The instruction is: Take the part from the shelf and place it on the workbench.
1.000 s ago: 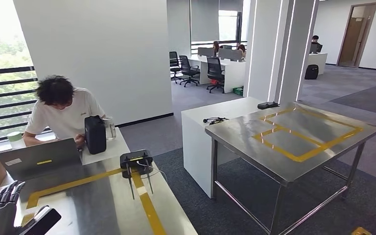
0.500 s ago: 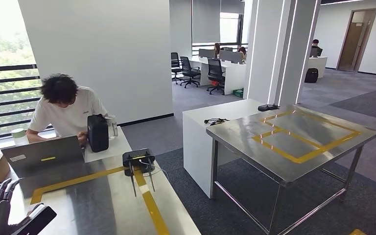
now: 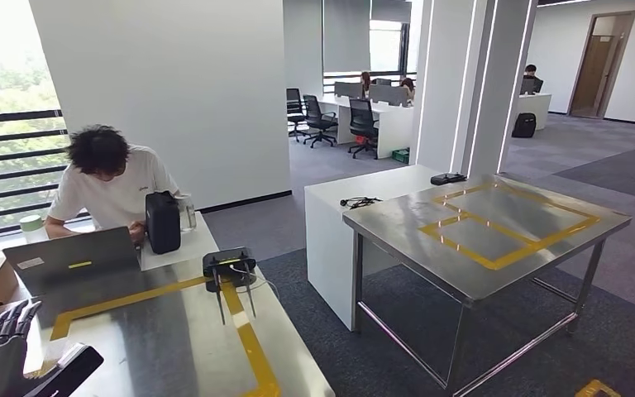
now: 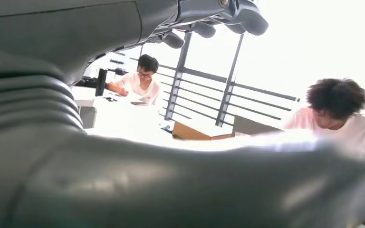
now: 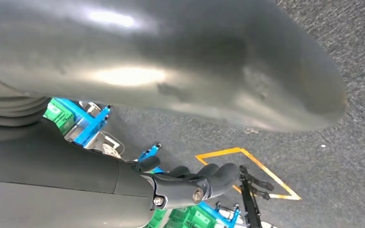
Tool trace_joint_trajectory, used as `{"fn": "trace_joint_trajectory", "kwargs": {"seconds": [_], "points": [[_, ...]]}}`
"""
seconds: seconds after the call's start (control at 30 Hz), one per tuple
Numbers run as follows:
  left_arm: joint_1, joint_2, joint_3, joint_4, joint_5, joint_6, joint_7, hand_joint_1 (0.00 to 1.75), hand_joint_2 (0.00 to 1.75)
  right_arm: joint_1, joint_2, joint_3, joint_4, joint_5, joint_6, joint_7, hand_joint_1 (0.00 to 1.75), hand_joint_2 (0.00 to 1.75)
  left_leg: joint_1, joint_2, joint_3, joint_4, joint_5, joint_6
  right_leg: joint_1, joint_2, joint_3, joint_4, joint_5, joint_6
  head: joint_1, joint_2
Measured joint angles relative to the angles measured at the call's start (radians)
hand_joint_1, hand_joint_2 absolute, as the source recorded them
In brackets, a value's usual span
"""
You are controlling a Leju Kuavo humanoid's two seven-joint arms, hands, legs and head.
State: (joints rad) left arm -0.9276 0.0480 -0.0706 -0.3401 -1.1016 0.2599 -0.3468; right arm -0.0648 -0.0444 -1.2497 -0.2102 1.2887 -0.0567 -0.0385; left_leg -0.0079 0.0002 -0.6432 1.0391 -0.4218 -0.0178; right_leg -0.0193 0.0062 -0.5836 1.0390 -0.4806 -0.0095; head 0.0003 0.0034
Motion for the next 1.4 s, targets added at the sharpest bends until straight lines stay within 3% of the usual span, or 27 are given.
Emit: {"fn": "trace_joint_trajectory", "kwargs": {"seconds": [0.07,0.13,0.17,0.2,0.23,0.3,0.37,0.5,0.57,0.63,0.67,0.7,0.73,0.83,0.87,1.0,1.07,1.13,1.2,1.23,1.27,1.33,1.4], "points": [[0.0,0.003,0.0,0.001,0.0,0.0,0.0,0.0,1.75,0.001,0.0,0.0,0.0,0.003,0.001,-0.001,0.0,0.0,0.003,0.0,-0.032,0.074,-0.057,-0.011,-0.003,-0.002,-0.009,-0.005,0.013,-0.012,-0.002,0.0],[0.003,0.006,0.0,0.003,0.0,-0.002,0.0,0.0,1.75,0.002,0.0,0.0,0.0,0.005,0.001,-0.002,0.0,0.0,0.005,0.0,-0.079,0.207,-0.134,-0.019,-0.003,-0.002,-0.022,-0.005,0.023,-0.015,-0.004,0.0],[0.006,0.006,0.0,0.005,0.0,-0.003,0.0,0.0,1.75,0.002,0.0,0.0,0.0,0.006,0.001,-0.003,0.0,0.0,0.006,0.0,-0.092,0.254,-0.155,-0.021,-0.003,-0.002,-0.03,-0.004,0.028,-0.015,-0.004,0.0],[0.009,0.007,0.0,0.007,0.0,-0.004,0.0,0.0,1.75,0.002,0.0,0.0,0.0,0.007,0.001,-0.004,0.0,0.0,0.006,0.0,-0.086,0.266,-0.158,-0.02,-0.003,-0.002,-0.036,-0.004,0.033,-0.014,-0.005,0.0],[0.01,0.007,0.0,0.008,0.0,-0.005,0.0,0.0,1.75,0.002,0.0,0.0,0.0,0.007,0.001,-0.005,0.0,0.0,0.006,0.0,-0.059,0.236,-0.144,-0.017,-0.003,-0.002,-0.042,-0.004,0.039,-0.012,-0.005,0.0],[0.008,0.007,0.0,0.006,0.0,-0.005,-0.001,0.0,1.75,0.002,0.001,0.0,0.0,0.006,0.001,-0.006,0.0,0.0,0.004,-0.001,0.032,0.095,-0.103,-0.005,-0.002,-0.002,-0.05,-0.004,0.048,-0.007,-0.005,0.0],[0.003,0.006,0.0,0.003,0.0,-0.005,-0.002,0.0,1.75,0.001,0.002,0.0,0.0,0.005,0.0,-0.007,0.0,0.0,-0.002,-0.001,0.093,-0.006,-0.081,0.008,-0.001,-0.002,-0.054,-0.005,0.057,0.004,-0.004,0.0],[-0.003,0.002,0.0,0.003,-0.002,-0.008,0.0,0.0,1.75,0.002,0.003,0.0,0.0,-0.001,-0.001,-0.004,0.0,0.0,-0.005,0.001,0.095,-0.029,-0.057,0.033,-0.004,-0.003,-0.06,-0.005,0.063,0.029,-0.003,0.0],[-0.005,-0.003,0.0,0.003,-0.002,-0.01,0.001,0.0,1.75,0.001,0.002,0.0,0.0,-0.003,-0.002,-0.002,0.0,0.0,0.0,0.004,0.085,-0.037,-0.039,0.047,-0.005,-0.002,-0.088,0.06,0.008,0.037,-0.001,0.0],[-0.004,-0.005,0.0,0.004,-0.003,-0.012,0.002,0.0,1.75,0.002,0.002,0.0,0.0,-0.005,-0.003,0.0,0.0,0.0,-0.001,0.005,0.066,-0.036,-0.026,0.053,-0.004,-0.002,-0.135,0.19,-0.075,0.043,0.001,0.0],[-0.002,-0.006,0.0,0.005,-0.003,-0.013,0.003,0.0,1.75,0.002,0.002,0.0,0.0,-0.005,-0.004,0.001,0.0,0.0,-0.001,0.005,0.056,-0.034,-0.02,0.053,-0.004,-0.002,-0.149,0.243,-0.1,0.046,0.001,0.0],[0.001,-0.007,0.0,0.006,-0.003,-0.013,0.003,0.0,1.75,0.002,0.002,0.0,0.0,-0.005,-0.003,0.001,0.0,0.0,-0.001,0.005,0.046,-0.032,-0.015,0.053,-0.005,-0.002,-0.149,0.265,-0.107,0.047,0.001,0.0],[0.003,-0.007,0.0,0.007,-0.003,-0.012,0.003,0.0,1.75,0.002,0.002,0.0,0.0,-0.004,-0.003,0.001,0.0,0.0,-0.001,0.005,0.036,-0.028,-0.01,0.051,-0.005,-0.002,-0.126,0.246,-0.096,0.048,0.001,0.0],[0.004,-0.005,0.0,0.007,0.0,-0.003,0.002,0.0,1.75,0.001,0.0,0.0,0.0,0.0,-0.003,-0.002,0.0,0.0,0.0,0.005,0.012,-0.012,0.001,0.04,-0.002,-0.002,0.001,0.059,-0.042,0.041,0.002,0.0],[0.004,-0.004,0.0,0.006,0.001,0.0,0.0,0.0,1.75,0.001,0.0,0.0,0.0,0.002,-0.003,-0.003,0.0,0.0,-0.001,0.005,0.008,-0.008,0.003,0.035,0.0,-0.001,0.023,0.023,-0.033,0.035,0.002,0.0],[0.004,0.001,0.0,0.004,0.003,0.006,-0.001,0.0,1.75,0.0,0.001,0.0,0.0,0.007,-0.001,-0.006,0.0,0.0,-0.004,0.002,-0.006,-0.003,0.013,0.01,0.0,-0.001,0.017,0.005,-0.019,0.006,0.0,0.0],[0.004,0.006,0.0,0.004,0.003,0.006,0.0,0.0,1.75,0.0,0.002,0.0,0.0,0.008,0.0,-0.007,0.0,0.0,-0.002,0.001,-0.028,0.043,-0.033,-0.003,-0.005,-0.003,0.004,0.001,-0.004,-0.007,-0.002,0.0],[0.005,0.009,0.0,0.005,0.003,0.006,0.002,0.0,1.75,0.0,0.002,0.0,0.0,0.01,0.0,-0.008,0.0,0.0,0.003,0.001,-0.064,0.157,-0.118,-0.013,-0.005,-0.003,-0.014,0.0,0.011,-0.013,-0.004,0.0],[0.008,0.011,0.0,0.008,0.003,0.006,0.004,0.0,1.75,0.0,0.002,0.0,0.0,0.012,0.0,-0.009,0.0,0.0,0.005,0.001,-0.081,0.25,-0.163,-0.018,-0.005,-0.003,-0.032,0.001,0.025,-0.014,-0.005,0.0],[0.01,0.012,0.0,0.009,0.003,0.006,0.004,0.0,1.75,0.0,0.002,0.0,0.0,0.012,0.0,-0.009,0.0,0.0,0.006,0.001,-0.067,0.251,-0.158,-0.018,-0.004,-0.003,-0.041,0.001,0.032,-0.012,-0.005,0.0],[0.011,0.012,0.0,0.01,0.003,0.006,0.004,0.0,1.75,0.0,0.003,0.0,0.0,0.012,0.0,-0.01,0.0,0.0,0.006,0.001,-0.035,0.216,-0.14,-0.016,-0.004,-0.003,-0.049,0.002,0.038,-0.011,-0.005,0.0],[0.012,0.014,0.0,0.008,0.003,0.007,0.004,0.0,1.75,0.0,0.003,0.0,0.0,0.012,0.0,-0.011,0.0,0.0,0.004,0.001,0.061,0.083,-0.106,-0.007,-0.004,-0.003,-0.062,0.002,0.051,-0.004,-0.006,0.0],[0.011,0.016,0.0,0.004,0.003,0.007,0.004,0.0,1.75,-0.001,0.003,0.0,0.0,0.013,0.0,-0.011,0.0,0.0,-0.001,0.0,0.116,-0.004,-0.094,0.004,-0.005,-0.003,-0.065,0.0,0.063,0.007,-0.005,0.0]]}}
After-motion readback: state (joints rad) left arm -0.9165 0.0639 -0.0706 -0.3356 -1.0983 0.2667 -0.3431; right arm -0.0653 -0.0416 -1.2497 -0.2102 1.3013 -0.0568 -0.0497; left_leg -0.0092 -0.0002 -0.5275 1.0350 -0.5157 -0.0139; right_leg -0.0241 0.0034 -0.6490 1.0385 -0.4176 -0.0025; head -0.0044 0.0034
